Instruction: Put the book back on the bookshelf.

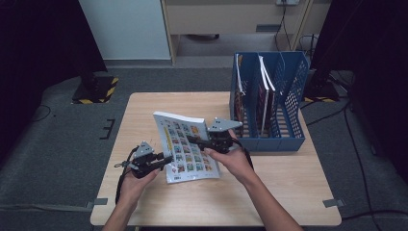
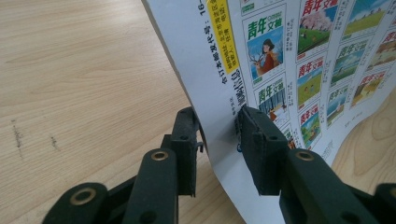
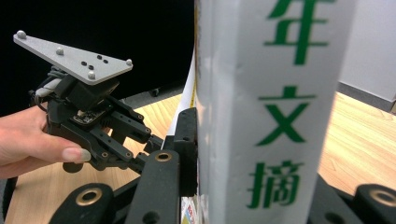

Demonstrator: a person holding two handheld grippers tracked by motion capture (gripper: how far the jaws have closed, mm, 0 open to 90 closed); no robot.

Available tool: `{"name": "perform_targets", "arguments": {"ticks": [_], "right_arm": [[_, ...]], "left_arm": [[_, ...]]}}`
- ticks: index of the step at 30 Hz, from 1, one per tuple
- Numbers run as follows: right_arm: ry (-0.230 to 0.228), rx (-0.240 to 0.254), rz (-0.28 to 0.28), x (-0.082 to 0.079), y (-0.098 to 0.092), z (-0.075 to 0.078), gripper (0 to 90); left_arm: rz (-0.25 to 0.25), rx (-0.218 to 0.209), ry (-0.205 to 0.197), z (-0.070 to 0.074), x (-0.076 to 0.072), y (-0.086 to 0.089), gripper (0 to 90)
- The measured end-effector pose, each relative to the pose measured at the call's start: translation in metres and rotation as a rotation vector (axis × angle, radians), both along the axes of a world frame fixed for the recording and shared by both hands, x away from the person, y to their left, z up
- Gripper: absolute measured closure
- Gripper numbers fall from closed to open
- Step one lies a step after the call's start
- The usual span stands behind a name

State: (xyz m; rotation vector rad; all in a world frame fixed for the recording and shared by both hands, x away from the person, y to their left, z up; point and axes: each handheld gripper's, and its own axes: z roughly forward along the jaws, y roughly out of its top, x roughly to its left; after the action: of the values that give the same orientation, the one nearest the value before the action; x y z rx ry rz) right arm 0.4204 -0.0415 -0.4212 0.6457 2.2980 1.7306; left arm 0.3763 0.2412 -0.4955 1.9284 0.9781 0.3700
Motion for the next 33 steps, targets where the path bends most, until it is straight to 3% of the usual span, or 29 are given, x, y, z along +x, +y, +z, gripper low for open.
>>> {"name": "perform_targets", "arguments": {"ticks": [11,18,28,33], "right_arm": [[-0.010,-0.037,0.002,0.001,0.002,0.005,73.0],[-0.022,-0.024,0.005,0.001,0.001,0.007,72.7],[-0.044,-0.018,0.003,0.000,0.004,0.006,72.4],[-0.040,-0.013,0.013,-0.001,0.004,0.008,71.6]], "left_arm": [[0.015,0.011,-0.018,0.001,-0.001,0.000,66.4],[0.040,0.022,-0.057,0.007,-0.002,0.002,67.1],[0.051,0.032,-0.082,0.008,-0.002,0.005,67.4],[0.055,0.056,-0.122,0.011,-0.002,0.006,67.5]]}}
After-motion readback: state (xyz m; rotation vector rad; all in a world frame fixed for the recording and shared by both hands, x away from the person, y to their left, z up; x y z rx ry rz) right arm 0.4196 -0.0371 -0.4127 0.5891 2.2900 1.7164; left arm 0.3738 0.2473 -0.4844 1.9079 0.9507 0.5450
